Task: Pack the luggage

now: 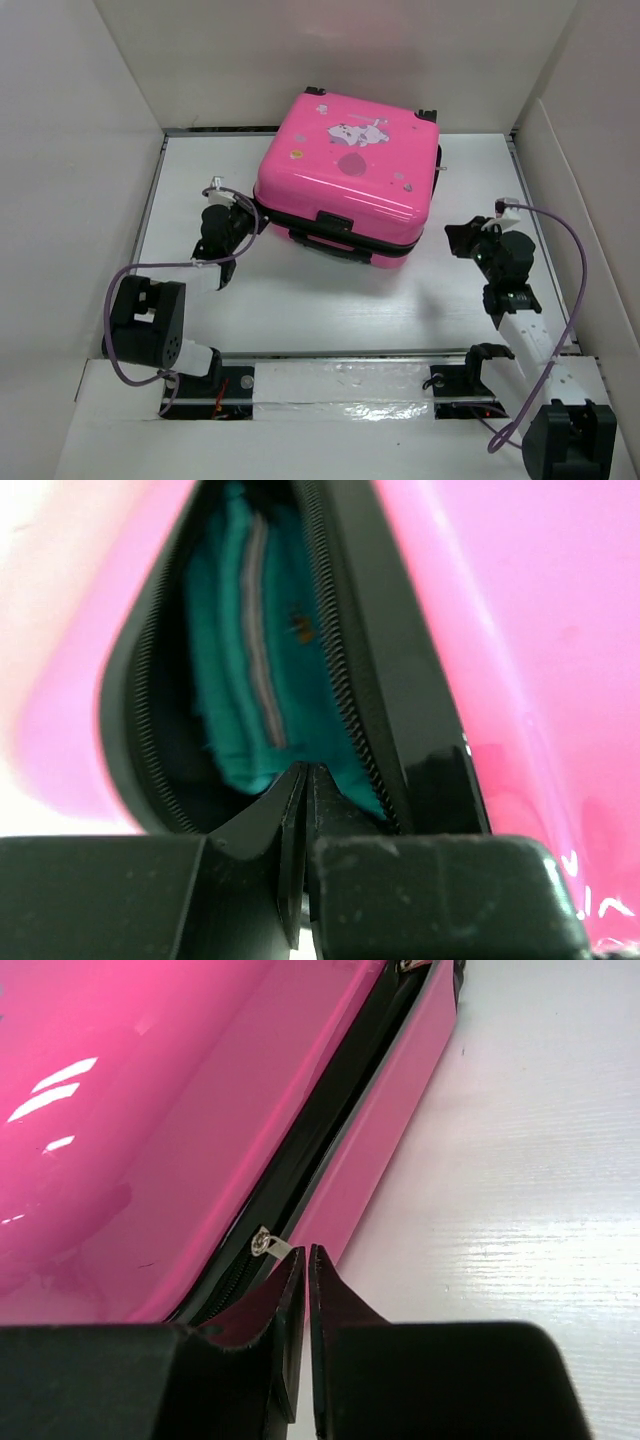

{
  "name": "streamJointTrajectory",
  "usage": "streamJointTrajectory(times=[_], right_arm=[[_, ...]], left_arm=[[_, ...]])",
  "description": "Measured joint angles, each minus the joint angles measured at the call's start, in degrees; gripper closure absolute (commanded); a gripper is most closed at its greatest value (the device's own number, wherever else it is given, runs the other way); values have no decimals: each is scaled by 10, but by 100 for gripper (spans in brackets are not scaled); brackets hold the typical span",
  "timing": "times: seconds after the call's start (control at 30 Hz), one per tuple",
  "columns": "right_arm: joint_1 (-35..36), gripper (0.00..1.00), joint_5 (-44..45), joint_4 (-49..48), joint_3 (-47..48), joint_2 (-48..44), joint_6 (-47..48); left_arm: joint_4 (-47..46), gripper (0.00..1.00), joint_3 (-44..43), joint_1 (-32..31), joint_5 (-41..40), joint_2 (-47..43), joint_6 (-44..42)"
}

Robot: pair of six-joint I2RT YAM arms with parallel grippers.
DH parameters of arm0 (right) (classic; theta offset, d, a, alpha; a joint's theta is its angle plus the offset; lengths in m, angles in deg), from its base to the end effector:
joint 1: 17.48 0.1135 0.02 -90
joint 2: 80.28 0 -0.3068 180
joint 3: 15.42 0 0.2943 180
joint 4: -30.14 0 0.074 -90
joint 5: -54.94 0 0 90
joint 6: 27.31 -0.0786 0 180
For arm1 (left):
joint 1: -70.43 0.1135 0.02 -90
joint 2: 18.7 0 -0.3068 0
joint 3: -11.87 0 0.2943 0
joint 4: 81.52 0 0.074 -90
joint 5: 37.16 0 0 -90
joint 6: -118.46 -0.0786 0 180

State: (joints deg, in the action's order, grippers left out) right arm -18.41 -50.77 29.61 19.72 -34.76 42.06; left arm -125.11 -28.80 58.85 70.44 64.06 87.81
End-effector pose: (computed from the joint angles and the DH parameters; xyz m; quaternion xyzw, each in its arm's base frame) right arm 0.2423 0.0174 0.2538 0.0553 0.7611 0.2121 0.6105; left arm 0.3367 -0.0933 0.2245 -0.1790 0.6749 -0.4977 0.5146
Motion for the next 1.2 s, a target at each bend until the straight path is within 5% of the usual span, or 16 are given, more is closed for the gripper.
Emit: streamJointTrajectory(times=[0.27, 0.5, 1.2], right_arm=[[5, 89, -10, 24, 0, -26, 10], [22, 88, -26, 44, 0, -30, 16], [37, 89, -51, 52, -18, -57, 27]], left_arm=[[285, 100, -72, -3, -86, -98, -133], [443, 100, -172, -11, -180, -71, -222], [536, 100, -247, -28, -197, 57, -273]])
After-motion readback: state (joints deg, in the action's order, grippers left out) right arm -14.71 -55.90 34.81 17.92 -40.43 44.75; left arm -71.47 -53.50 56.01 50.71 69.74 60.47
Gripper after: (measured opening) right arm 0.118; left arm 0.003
